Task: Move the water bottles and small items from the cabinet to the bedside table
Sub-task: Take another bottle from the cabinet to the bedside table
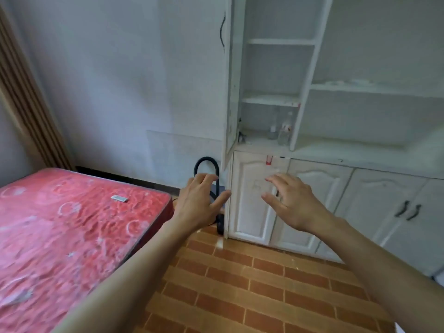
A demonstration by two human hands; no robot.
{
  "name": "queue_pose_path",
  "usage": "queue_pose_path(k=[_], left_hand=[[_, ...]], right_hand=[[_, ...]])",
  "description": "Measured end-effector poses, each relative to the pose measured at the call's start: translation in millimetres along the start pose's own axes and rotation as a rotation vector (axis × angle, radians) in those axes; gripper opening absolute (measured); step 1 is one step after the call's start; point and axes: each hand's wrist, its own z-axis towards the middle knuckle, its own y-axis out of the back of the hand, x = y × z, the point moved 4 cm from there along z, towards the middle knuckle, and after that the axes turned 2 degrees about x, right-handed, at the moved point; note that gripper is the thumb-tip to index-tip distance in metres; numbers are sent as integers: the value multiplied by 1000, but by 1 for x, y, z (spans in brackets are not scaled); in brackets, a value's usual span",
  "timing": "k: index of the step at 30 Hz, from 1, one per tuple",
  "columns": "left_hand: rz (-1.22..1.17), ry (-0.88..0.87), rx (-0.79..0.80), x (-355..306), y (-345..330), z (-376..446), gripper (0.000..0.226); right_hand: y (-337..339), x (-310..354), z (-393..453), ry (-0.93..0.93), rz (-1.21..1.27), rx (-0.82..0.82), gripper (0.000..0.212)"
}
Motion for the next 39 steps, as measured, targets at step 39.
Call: queue_pose_path(k=[39], left_hand=[[-161, -211, 117, -125, -276, 442, 59]], right_hand=[[-15, -355, 270, -281, 90, -61, 59]])
